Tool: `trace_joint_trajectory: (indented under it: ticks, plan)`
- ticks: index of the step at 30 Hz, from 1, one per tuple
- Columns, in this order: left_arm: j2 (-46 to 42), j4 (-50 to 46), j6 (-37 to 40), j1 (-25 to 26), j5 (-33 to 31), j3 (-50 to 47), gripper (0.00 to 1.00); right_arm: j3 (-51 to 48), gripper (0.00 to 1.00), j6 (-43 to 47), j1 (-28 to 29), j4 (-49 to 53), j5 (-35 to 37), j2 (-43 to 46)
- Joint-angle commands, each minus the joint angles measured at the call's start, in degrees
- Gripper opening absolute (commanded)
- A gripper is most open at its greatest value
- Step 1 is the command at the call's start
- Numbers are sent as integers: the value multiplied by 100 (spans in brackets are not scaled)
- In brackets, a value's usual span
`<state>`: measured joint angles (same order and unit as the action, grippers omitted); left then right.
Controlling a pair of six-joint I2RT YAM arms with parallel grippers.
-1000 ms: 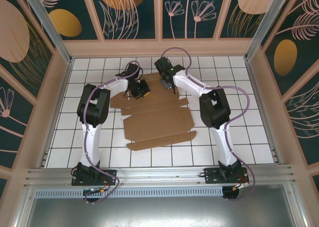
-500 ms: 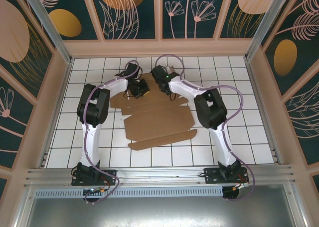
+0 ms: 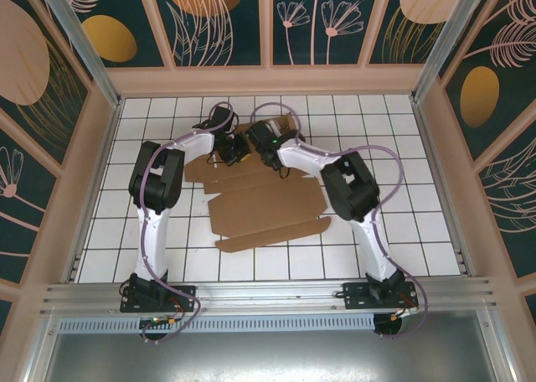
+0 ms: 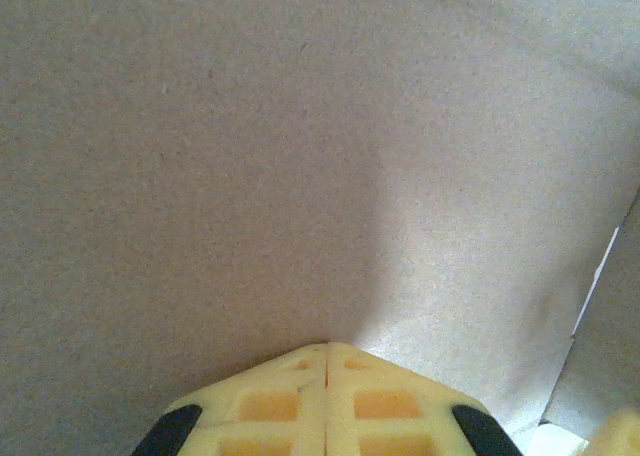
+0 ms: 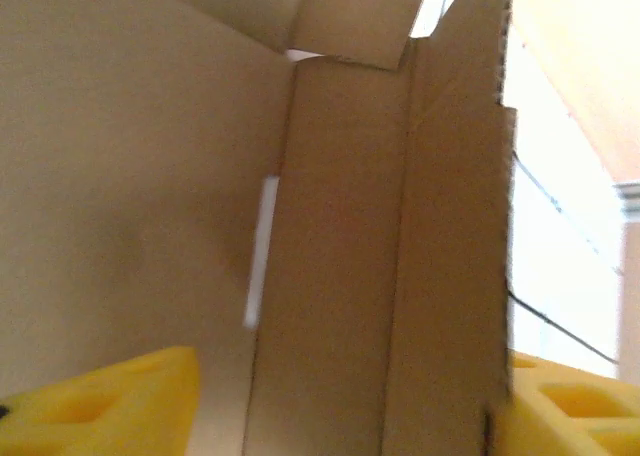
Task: Fold the paper box
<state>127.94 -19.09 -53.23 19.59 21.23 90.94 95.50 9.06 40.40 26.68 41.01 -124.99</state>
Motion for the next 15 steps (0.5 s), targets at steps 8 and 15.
trace_joint_trajectory:
  ticks: [8,15]
  plan:
    - [133,-116,-109,-98,-58,-238,6,-3073,67,-2556,-2175,-1818,-5660,3046]
    - [139,-68,-135,-104,-23,-265,6,-3633,66,-2493,-2490,-1817,-5885,2661]
